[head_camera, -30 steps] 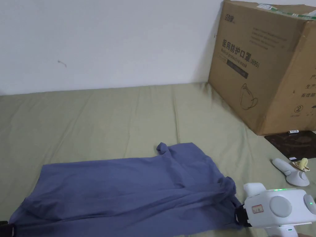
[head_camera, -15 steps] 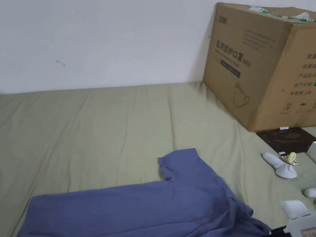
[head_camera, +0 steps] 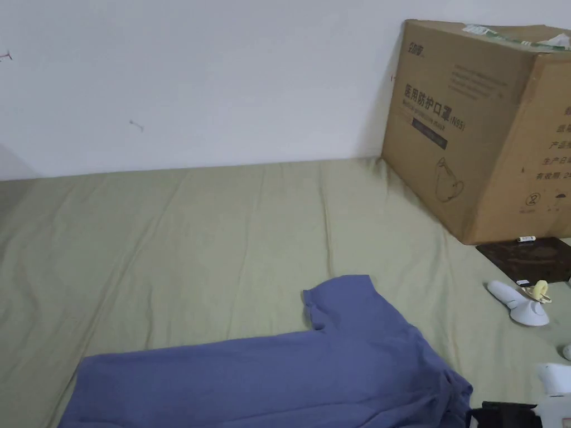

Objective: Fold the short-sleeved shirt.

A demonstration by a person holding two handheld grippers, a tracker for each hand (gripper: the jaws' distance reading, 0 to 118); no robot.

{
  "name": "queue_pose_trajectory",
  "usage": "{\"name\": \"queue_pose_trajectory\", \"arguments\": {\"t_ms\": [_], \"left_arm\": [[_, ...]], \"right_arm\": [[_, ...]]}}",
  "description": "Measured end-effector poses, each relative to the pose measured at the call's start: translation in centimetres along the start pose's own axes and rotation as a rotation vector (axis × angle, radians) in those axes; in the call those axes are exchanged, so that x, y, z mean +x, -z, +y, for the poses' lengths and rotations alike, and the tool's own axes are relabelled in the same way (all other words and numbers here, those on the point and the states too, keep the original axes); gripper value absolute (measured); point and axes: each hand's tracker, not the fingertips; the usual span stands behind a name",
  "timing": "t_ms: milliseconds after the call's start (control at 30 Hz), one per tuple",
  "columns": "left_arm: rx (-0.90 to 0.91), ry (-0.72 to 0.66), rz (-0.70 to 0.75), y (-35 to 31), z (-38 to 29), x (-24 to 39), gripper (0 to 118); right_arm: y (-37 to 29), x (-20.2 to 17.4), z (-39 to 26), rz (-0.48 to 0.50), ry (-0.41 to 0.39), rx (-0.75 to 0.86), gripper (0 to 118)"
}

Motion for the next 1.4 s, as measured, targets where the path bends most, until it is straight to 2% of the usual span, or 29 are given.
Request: {"name": "queue_pose_trajectory", "arguments": {"t_ms": [67, 133, 167, 200, 233, 300, 433, 500, 567, 600, 667, 733, 767, 800, 833, 867, 933, 1000, 1067, 1133, 1167, 1200, 1300, 1367, 1400], "left_arm": [[0.087, 0.1, 0.019, -1.1, 1.1, 2.7, 107], [0.176, 0.213, 0.067, -2.1, 2.5, 5.8, 109], [0.218, 0.244, 0.098, -2.4, 3.1, 7.0, 106], [0.241, 0.273, 0.108, -2.4, 4.0, 7.9, 96], [0.251, 0.295, 0.096, -2.2, 4.9, 8.5, 64], [0.297, 0.341, 0.107, -1.6, 6.6, 9.9, 0], [0.3, 0.343, 0.149, 0.8, 10.7, 9.9, 1], [0.289, 0.28, 0.205, 2.4, 13.6, 8.5, 1], [0.143, 0.226, 0.279, 5.2, 17.0, 6.0, 1], [0.013, 0.207, 0.3, 7.4, 18.8, 3.9, 1], [-0.121, 0.188, 0.287, 10.7, 20.6, 1.3, 1], [-0.146, 0.165, 0.275, 13.5, 21.6, -1.9, 1], [-0.131, 0.163, 0.278, 14.2, 21.4, -2.6, 6], [-0.118, 0.16, 0.279, 15.1, 21.4, -3.4, 30], [-0.108, 0.167, 0.285, 16.1, 21.3, -4.0, 86], [-0.111, 0.172, 0.289, 17.1, 21.1, -4.6, 116], [-0.085, 0.19, 0.246, 17.5, 21.1, -4.6, 111], [-0.105, 0.195, 0.249, 19.1, 20.9, -4.6, 111], [-0.158, 0.263, 0.229, 20.6, 19.5, -4.4, 107], [-0.223, 0.385, 0.265, 22.1, 17.9, -2.9, 102], [-0.199, 0.506, 0.352, 22.3, 17.2, -2.1, 98], [-0.178, 0.553, 0.353, 22.0, 16.8, -1.6, 86], [-0.131, 0.468, 0.243, 19.2, 17.1, -1.0, 3], [-0.112, 0.458, 0.164, 17.3, 17.2, -0.6, 4], [-0.065, 0.518, 0.228, 16.0, 17.5, -0.3, 4]], "right_arm": [[-1.3, -1.8, 0.9, 0.032, -0.027, 0.073, 102], [-2.3, -4.5, 2.4, 0.04, -0.113, 0.141, 105], [-2.7, -5.6, 3.0, 0.034, -0.147, 0.173, 104], [-3.0, -7.0, 3.8, 0.029, -0.179, 0.221, 98], [-3.3, -8.2, 4.4, 0.026, -0.194, 0.263, 72], [-3.4, -10.2, 6.0, 0.077, -0.188, 0.378, 2], [-1.3, -13.3, 9.5, 0.118, -0.186, 0.414, 0], [-0.2, -14.5, 10.7, 0.14, -0.186, 0.412, 0], [1.1, -15.1, 11.5, 0.164, -0.187, 0.401, 0], [1.8, -15.4, 11.8, 0.177, -0.19, 0.386, 0], [3.4, -15.6, 12.0, 0.184, -0.19, 0.338, 0], [5.2, -15.3, 11.9, 0.172, -0.181, 0.289, 0], [5.9, -15.1, 11.9, 0.175, -0.174, 0.264, 0], [6.7, -14.8, 11.6, 0.174, -0.167, 0.238, 0], [7.3, -14.5, 11.4, 0.164, -0.163, 0.213, 0], [7.9, -14.1, 11.3, 0.15, -0.16, 0.192, 0], [8.9, -13.4, 10.9, 0.134, -0.148, 0.155, 0], [9.8, -12.7, 10.9, 0.119, -0.141, 0.126, 0], [10.6, -12.1, 10.9, 0.095, -0.141, 0.108, 0], [11.5, -11.5, 11.3, 0.07, -0.138, 0.095, 0], [11.8, -11.2, 11.5, 0.066, -0.135, 0.091, 0], [12.1, -10.9, 11.7, 0.063, -0.131, 0.089, 0], [13.2, -10.1, 12.9, 0.056, -0.117, 0.087, 0], [14.3, -9.5, 14.2, 0.063, -0.107, 0.088, 0], [15.0, -9.2, 15.1, 0.078, -0.102, 0.089, 0]]}}
